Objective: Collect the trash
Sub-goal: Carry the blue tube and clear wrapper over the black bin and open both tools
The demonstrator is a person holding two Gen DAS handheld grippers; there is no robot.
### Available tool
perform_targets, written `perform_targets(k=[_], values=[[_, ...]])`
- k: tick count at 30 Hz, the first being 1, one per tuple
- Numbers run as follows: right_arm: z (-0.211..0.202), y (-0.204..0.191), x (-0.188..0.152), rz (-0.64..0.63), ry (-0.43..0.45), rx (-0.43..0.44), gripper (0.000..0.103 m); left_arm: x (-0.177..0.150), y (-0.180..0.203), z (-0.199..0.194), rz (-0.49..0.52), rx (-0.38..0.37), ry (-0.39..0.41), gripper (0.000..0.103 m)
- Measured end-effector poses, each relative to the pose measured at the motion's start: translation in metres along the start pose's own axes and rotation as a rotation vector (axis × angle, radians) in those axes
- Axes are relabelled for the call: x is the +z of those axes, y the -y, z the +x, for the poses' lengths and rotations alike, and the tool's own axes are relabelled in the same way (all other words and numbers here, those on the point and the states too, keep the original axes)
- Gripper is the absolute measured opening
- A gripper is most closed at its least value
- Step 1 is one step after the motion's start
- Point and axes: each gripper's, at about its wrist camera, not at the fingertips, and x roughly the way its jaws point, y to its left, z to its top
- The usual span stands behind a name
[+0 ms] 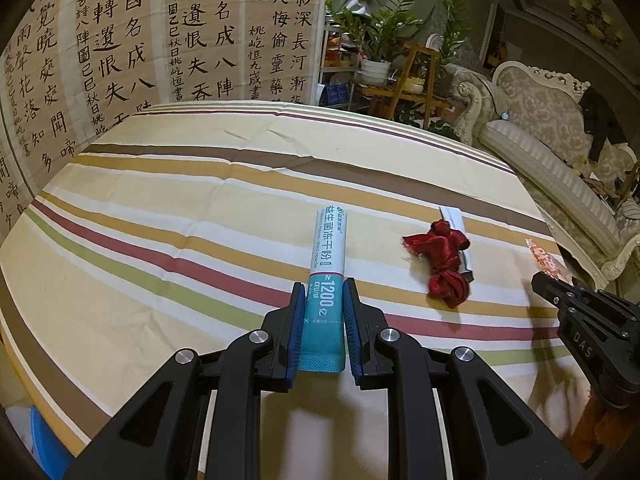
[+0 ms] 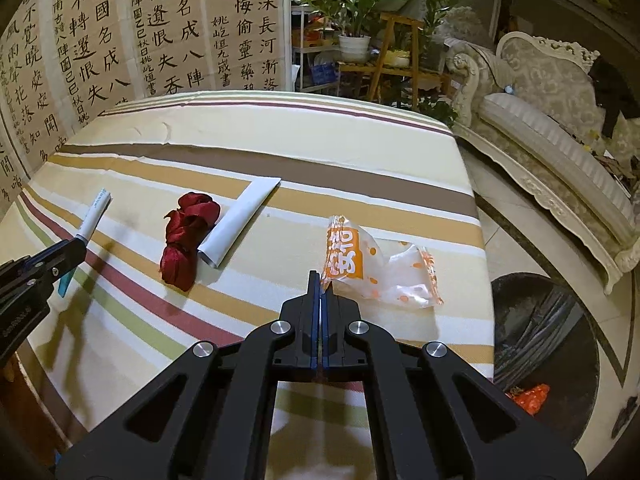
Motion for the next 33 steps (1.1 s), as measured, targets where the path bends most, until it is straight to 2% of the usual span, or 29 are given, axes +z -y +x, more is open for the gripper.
perform_targets(k=[18,33], values=[[-0.047,0.028,-0.019,0.046,0.062,-0.036,0.001,-0.008,0.042,-0.022,0.069,-0.076,0.032,0.020],[-0.083,0.096,-0.054,0.151,0.095,-0.145,0.001,-0.024,0.120,-0.040,0.204,-0.187,0.060,0.020]])
